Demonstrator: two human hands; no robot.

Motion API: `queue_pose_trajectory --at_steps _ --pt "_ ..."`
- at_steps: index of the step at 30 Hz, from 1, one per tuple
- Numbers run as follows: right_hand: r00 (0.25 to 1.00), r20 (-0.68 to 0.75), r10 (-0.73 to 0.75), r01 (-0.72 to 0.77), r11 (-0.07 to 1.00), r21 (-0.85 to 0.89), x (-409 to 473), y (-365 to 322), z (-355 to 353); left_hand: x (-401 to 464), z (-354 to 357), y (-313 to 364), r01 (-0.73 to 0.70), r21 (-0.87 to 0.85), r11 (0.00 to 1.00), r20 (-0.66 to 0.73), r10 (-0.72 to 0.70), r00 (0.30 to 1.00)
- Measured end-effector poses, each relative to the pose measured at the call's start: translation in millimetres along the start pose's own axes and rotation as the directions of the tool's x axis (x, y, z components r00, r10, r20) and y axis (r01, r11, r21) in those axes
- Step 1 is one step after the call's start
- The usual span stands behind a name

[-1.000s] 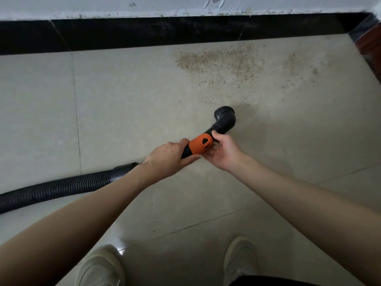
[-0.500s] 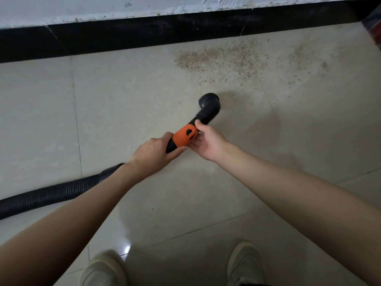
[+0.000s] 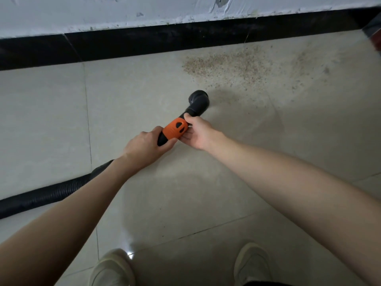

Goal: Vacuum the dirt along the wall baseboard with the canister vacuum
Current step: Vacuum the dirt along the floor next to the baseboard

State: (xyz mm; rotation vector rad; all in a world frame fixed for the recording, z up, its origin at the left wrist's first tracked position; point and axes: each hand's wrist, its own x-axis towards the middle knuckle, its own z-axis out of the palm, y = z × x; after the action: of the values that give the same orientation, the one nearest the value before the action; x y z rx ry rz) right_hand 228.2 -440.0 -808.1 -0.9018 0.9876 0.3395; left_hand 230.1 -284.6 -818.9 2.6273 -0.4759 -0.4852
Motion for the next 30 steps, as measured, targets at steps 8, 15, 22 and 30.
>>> queue_pose_trajectory --at_steps 8,15,22,30 --pt "0.995 -0.078 0.058 -0.049 0.992 0.114 -36.7 26.1 -107.2 -29.1 52.8 51.0 -0.282 0.016 0.959 0.240 0.270 0.932" --pt "0.984 -0.175 0.037 -0.004 0.983 0.184 -56.0 37.9 -139.9 -34.0 59.0 72.0 -0.374 -0.026 0.927 0.365 0.357 0.860" --pt "0.962 -0.270 -0.051 0.091 0.986 0.138 -50.3 4.7 -158.5 -21.7 71.9 105.2 -0.355 0.038 0.934 0.312 0.326 0.892" --pt "0.989 -0.149 -0.017 0.039 0.988 0.149 -24.7 -15.9 -112.8 -15.1 48.6 62.3 -0.185 0.128 0.974 0.112 0.171 0.979"
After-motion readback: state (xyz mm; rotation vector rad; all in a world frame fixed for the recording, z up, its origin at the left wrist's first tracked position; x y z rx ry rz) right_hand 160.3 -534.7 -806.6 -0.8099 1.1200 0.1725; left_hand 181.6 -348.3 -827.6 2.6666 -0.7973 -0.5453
